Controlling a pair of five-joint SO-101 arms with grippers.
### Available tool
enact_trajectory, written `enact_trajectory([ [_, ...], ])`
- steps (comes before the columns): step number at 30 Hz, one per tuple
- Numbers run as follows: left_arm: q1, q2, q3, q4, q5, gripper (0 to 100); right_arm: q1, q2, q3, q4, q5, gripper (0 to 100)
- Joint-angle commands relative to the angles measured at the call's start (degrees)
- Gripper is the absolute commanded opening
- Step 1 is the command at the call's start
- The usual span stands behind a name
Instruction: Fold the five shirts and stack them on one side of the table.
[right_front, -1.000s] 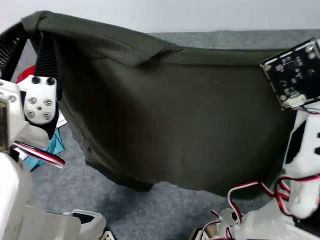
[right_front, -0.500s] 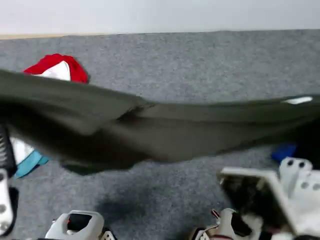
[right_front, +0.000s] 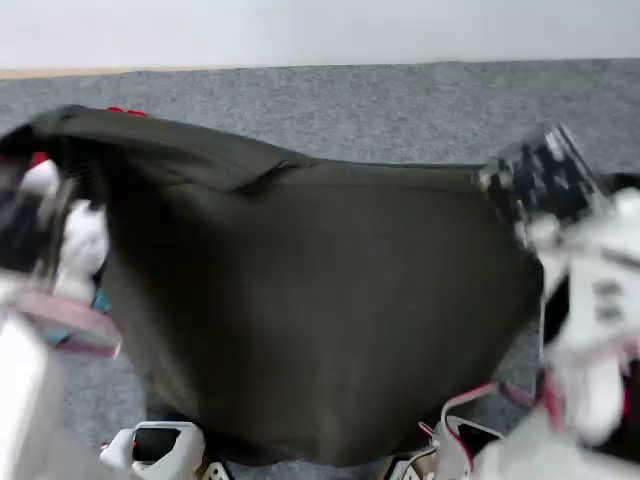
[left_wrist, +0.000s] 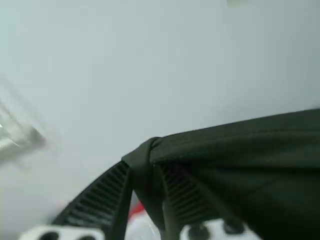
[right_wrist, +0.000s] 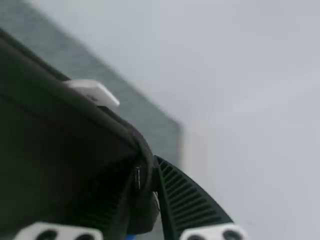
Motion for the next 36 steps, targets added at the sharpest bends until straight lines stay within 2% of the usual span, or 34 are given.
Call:
enact_trajectory([
  [1, 1.76, 0.00, 17.71, -5.54, -0.62, 0, -4.00, 3.30, 10.20, 1.36, 0.18, 1.0],
  [5, 3.25, 0.00, 36.53, -19.43, -0.62, 0, -6.73, 5.58, 21.45, -5.05, -1.14, 1.0],
  [10, 3.34, 0.09, 55.69, -41.23, -0.62, 0, -7.34, 8.66, 31.91, -19.82, -1.93, 1.0],
  [13, 3.34, 0.53, 62.37, -51.34, -0.62, 0, -7.34, 11.82, 34.99, -28.53, -2.11, 1.0],
  [16, 2.99, 5.19, 62.64, -56.97, -0.44, 0, -7.16, 15.69, 35.16, -35.03, -2.20, 1.0],
  [23, 2.64, 26.02, 46.64, -61.19, -0.26, 0, -6.99, 23.34, 35.08, -52.97, -2.20, 1.0],
  [30, 2.73, 47.74, 19.30, -61.27, -0.26, 0, -6.99, 28.70, 35.08, -72.22, -1.93, 1.0],
  [36, 3.43, 63.21, -5.85, -61.01, -0.35, 0, -6.64, 30.81, 35.08, -80.40, -1.85, 1.0],
])
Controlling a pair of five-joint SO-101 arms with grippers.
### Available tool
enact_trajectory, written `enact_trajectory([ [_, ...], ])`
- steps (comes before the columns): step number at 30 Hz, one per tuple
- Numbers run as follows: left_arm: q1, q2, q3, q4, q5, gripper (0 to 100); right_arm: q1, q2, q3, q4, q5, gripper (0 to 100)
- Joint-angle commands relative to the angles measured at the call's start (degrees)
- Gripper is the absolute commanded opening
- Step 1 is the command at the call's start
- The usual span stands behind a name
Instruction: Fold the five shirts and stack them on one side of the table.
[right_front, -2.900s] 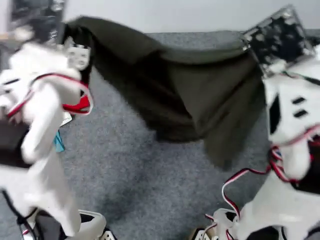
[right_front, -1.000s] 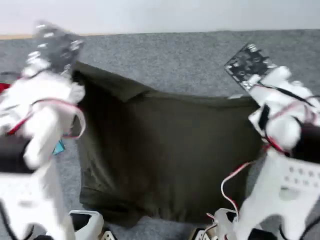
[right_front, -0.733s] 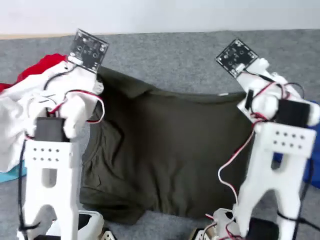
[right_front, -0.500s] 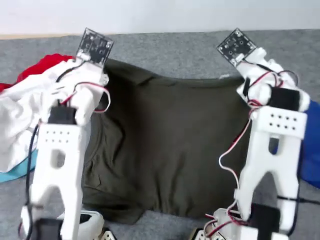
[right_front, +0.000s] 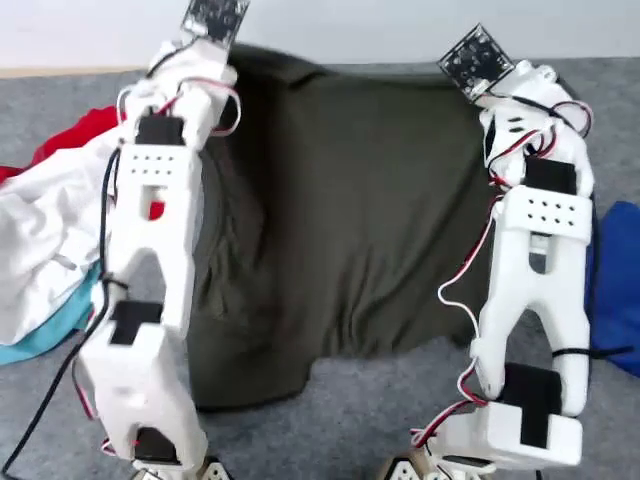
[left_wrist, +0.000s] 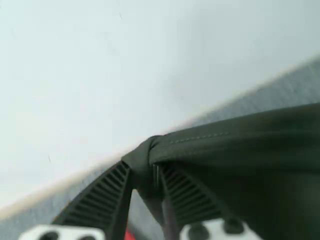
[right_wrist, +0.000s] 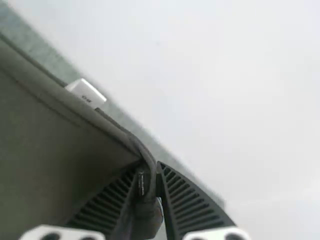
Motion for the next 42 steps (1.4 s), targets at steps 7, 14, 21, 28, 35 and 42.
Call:
enact_trajectory([
  [7, 2.37, 17.14, -35.12, 11.87, -0.62, 0, 1.63, 1.01, -0.44, -4.09, 2.37, 1.0],
  [14, 2.81, 21.71, -47.25, 39.21, -2.20, 0, 3.03, 1.63, -0.70, 8.66, 6.68, 1.0],
  [21, 2.46, 21.80, -51.21, 61.71, -8.35, 0, 2.51, -1.27, -0.53, 25.89, 7.03, 1.0],
  [28, 0.44, 21.45, -45.93, 61.71, -8.70, 0, 0.84, -4.44, -0.53, 42.24, 7.03, 1.0],
  [35, 0.88, 13.98, -27.65, 61.71, -13.36, 0, 0.48, -4.53, -0.53, 53.58, 7.03, 1.0],
  [42, 2.20, -2.46, 3.56, 61.54, -21.89, 0, 0.48, -4.00, 1.14, 61.93, 7.12, 1.0],
])
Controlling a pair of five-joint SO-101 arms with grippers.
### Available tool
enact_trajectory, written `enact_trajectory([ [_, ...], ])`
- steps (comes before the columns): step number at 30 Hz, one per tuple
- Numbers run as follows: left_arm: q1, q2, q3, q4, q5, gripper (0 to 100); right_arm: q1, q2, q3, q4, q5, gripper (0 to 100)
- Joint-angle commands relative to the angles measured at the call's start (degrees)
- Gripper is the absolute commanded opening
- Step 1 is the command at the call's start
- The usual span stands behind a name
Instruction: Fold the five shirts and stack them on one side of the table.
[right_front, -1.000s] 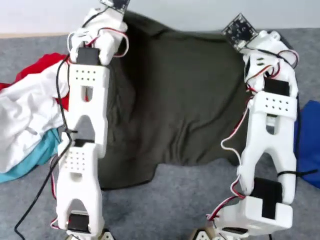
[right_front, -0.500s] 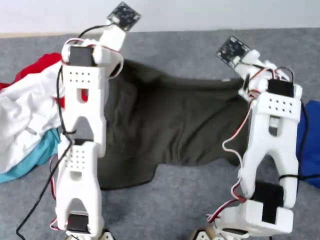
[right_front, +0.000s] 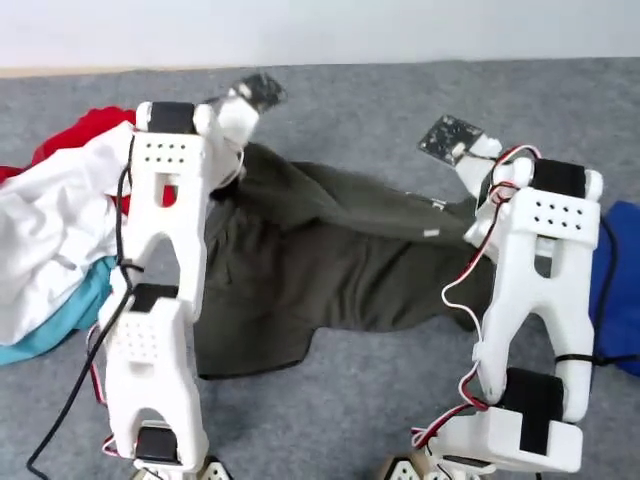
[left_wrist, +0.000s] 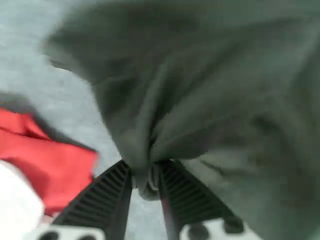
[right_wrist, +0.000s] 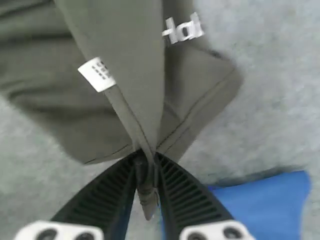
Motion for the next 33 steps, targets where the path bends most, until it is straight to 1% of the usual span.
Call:
enact_trajectory([
  [1, 0.62, -11.78, 15.60, 1.58, -3.52, 0, -0.40, -2.68, 2.29, 2.68, 0.70, 1.0],
  [5, 1.49, -19.60, 29.14, 1.58, -4.13, 0, 0.48, -2.95, 6.86, 2.86, 2.81, 1.0],
  [8, 1.58, -24.53, 37.58, 1.58, -6.42, 0, 2.24, -2.95, 7.74, 2.33, 2.90, 1.0],
  [12, 1.49, -30.86, 47.16, 1.58, -7.74, 0, 4.62, -2.68, 7.91, 2.33, 3.96, 1.0],
  [19, 2.73, -39.21, 60.88, 1.58, -8.97, 0, 5.23, -2.86, 8.00, 2.77, 4.92, 1.0],
  [22, 3.34, -41.05, 65.80, 1.49, -8.97, 0, 5.23, -2.86, 8.09, 3.12, 5.01, 1.0],
  [25, 3.16, -41.67, 68.53, 1.41, -8.97, 0, 4.88, -2.86, 8.09, 6.02, 5.80, 1.0],
  [33, 2.90, -41.85, 69.67, 0.09, -8.88, 1, 4.88, -2.95, 8.00, 7.25, 6.77, 1.2],
])
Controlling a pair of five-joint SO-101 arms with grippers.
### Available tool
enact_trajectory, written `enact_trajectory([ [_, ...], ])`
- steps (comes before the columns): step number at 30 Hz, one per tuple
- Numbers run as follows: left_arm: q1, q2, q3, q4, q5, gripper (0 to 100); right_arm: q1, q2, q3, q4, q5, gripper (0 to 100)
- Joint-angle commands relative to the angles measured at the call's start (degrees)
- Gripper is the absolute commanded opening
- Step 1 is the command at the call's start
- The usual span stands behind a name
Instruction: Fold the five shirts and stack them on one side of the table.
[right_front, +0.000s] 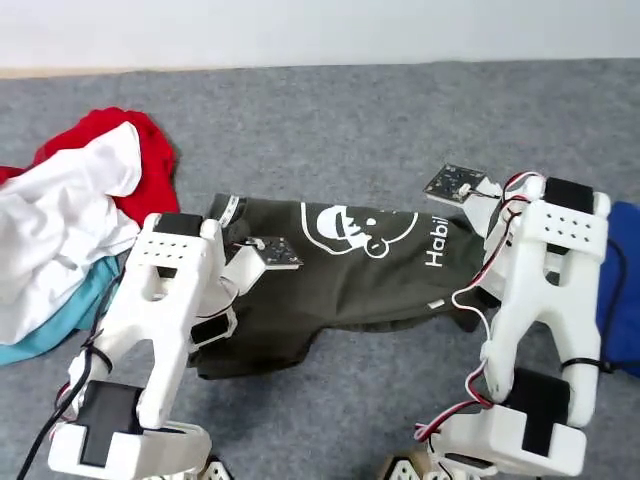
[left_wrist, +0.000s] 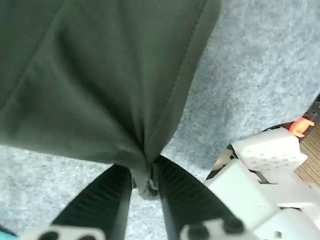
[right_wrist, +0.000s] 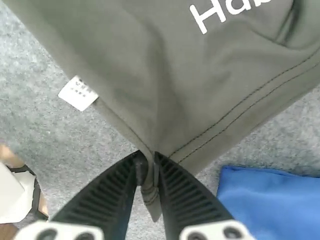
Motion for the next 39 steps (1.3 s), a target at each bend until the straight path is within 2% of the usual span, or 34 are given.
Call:
enact_trajectory([
  [1, 0.09, -2.73, 0.04, 0.35, -0.44, 2, 0.31, -2.95, -0.26, 0.57, 0.53, 1.3],
  [3, 0.09, -2.81, 0.04, 0.35, -0.44, 6, 0.31, -2.95, -0.53, 1.10, 0.53, 3.2],
  [6, 0.00, -2.90, -0.22, 0.35, -0.35, 11, 0.75, -3.03, -1.23, 3.12, 0.26, 12.5],
  [11, 0.00, -2.90, -1.54, 0.70, -0.44, 12, 0.40, -3.03, -7.38, 7.78, -8.26, 22.5],
  [18, -3.16, -2.90, -10.33, 0.79, -0.35, 12, 0.22, -2.86, -13.19, 9.10, -8.97, 22.7],
  [23, -6.24, -2.37, -22.64, -0.09, 1.23, 12, -1.01, -2.42, -13.89, 1.36, -19.34, 22.6],
  [26, -5.98, -2.37, -25.45, -5.36, 8.18, 9, -2.42, -0.92, -13.80, -5.41, -26.90, 22.3],
  [29, -5.01, -2.29, -24.22, -14.59, 16.09, 3, -4.26, 2.42, -13.98, -10.24, -31.47, 14.9],
  [33, -2.11, -2.02, -18.51, -28.13, 26.55, 1, -5.85, 9.10, -14.07, -18.15, -32.88, 0.5],
  [36, -0.18, 1.41, -15.78, -36.48, 31.56, 1, -5.93, 14.73, -14.15, -23.34, -32.97, 2.1],
  [39, 0.26, 8.62, -17.01, -40.44, 34.02, 1, -5.85, 19.65, -14.15, -27.30, -32.97, 0.9],
])
